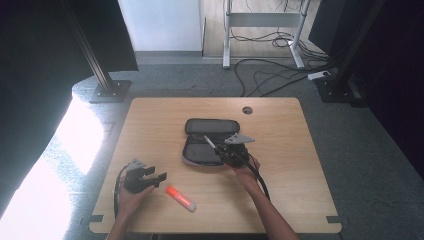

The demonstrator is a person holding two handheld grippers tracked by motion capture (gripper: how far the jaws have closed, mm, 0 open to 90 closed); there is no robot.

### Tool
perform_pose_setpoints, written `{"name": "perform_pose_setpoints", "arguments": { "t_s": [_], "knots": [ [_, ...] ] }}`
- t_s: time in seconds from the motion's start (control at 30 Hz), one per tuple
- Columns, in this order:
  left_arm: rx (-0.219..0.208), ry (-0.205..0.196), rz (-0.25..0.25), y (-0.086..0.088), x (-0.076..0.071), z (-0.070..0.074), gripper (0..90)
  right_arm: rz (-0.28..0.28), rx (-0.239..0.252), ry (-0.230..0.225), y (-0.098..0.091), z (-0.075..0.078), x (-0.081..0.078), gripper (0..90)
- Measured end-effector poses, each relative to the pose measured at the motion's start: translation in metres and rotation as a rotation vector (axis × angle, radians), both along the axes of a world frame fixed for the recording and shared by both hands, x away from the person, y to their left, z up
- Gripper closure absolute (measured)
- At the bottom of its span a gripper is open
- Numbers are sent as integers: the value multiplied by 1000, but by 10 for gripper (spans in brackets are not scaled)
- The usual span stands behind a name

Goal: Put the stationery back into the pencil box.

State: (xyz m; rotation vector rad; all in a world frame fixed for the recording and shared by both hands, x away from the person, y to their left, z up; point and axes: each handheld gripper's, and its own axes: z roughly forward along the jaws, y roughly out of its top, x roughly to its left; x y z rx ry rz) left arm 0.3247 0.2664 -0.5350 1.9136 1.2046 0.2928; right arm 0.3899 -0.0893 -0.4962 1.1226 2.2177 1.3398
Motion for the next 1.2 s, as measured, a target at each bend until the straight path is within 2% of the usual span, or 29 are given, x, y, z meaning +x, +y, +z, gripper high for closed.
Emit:
{"name": "perform_pose_setpoints", "arguments": {
  "t_s": [0.53, 0.83, 1.2],
  "knots": [
    [-3, -3, 4, 2, 0, 0, 353, 23, -20, 16, 16, -3, 21, 779],
    [-8, -1, 7, 4, 1, 0, 353, 36, -45, 16, 24, -8, 28, 778],
    [-6, 3, 10, 5, 1, -1, 353, 32, -85, 32, 24, -18, 33, 777]
  ]
}}
